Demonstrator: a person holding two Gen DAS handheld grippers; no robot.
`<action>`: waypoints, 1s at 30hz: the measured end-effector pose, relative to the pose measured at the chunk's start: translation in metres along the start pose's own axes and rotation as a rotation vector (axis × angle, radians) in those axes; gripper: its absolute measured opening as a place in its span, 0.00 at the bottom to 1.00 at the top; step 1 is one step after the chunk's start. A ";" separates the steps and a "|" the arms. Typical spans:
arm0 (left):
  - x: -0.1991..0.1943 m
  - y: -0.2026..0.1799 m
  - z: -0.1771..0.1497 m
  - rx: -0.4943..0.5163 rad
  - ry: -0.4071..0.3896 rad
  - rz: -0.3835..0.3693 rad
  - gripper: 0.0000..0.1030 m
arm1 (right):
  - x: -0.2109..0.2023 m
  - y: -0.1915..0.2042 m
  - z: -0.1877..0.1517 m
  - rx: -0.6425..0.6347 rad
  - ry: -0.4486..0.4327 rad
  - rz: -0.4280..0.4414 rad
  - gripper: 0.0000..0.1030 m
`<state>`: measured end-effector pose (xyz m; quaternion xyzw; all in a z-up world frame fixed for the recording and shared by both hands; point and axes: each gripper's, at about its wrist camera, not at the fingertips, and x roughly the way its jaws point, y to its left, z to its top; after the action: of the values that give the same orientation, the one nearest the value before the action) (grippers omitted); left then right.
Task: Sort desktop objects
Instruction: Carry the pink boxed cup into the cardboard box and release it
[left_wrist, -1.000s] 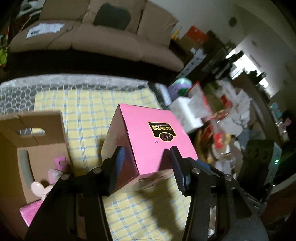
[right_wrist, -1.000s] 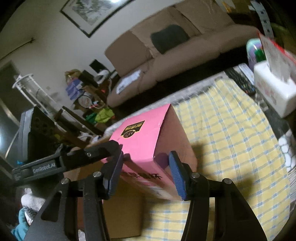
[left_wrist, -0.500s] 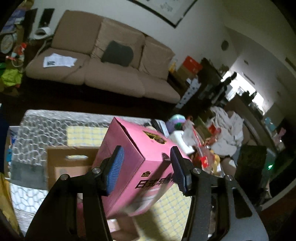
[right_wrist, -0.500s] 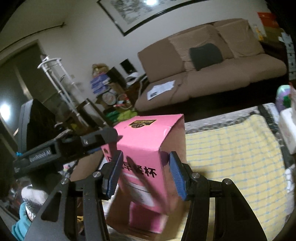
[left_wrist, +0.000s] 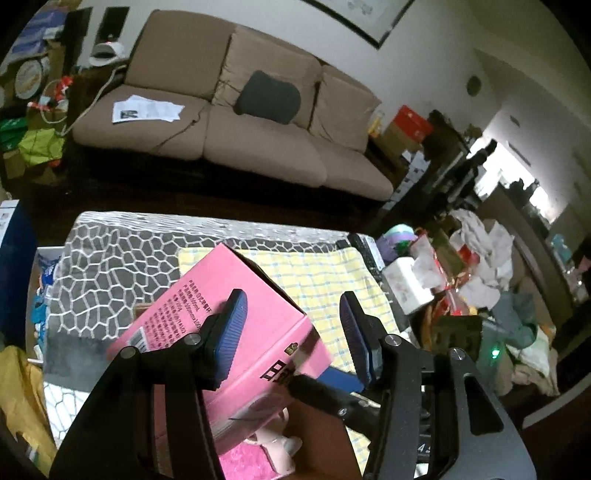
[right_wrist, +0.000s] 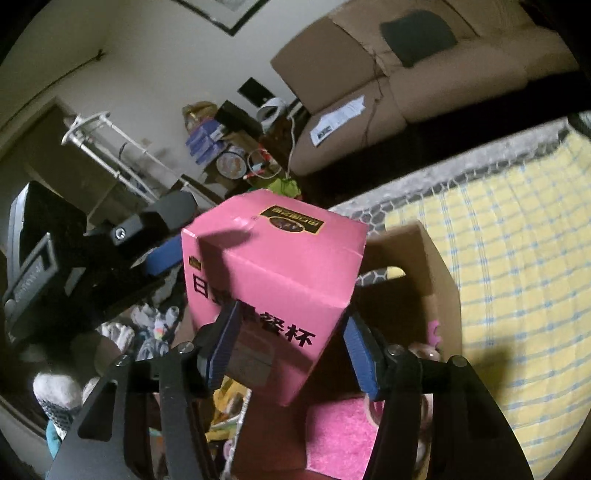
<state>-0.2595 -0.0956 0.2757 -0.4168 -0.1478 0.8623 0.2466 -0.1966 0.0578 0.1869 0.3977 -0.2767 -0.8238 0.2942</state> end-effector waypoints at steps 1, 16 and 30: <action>0.005 -0.002 -0.001 -0.002 0.008 -0.005 0.47 | 0.001 -0.009 -0.001 0.020 0.006 0.003 0.57; 0.049 -0.018 -0.034 0.042 0.108 0.062 0.50 | 0.003 -0.048 -0.036 0.050 0.114 -0.085 0.60; 0.031 -0.039 -0.034 0.048 0.139 0.047 0.55 | -0.016 -0.035 -0.035 0.123 0.077 -0.053 0.60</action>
<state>-0.2373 -0.0449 0.2533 -0.4729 -0.0995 0.8402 0.2458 -0.1689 0.0848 0.1517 0.4535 -0.3049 -0.7968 0.2577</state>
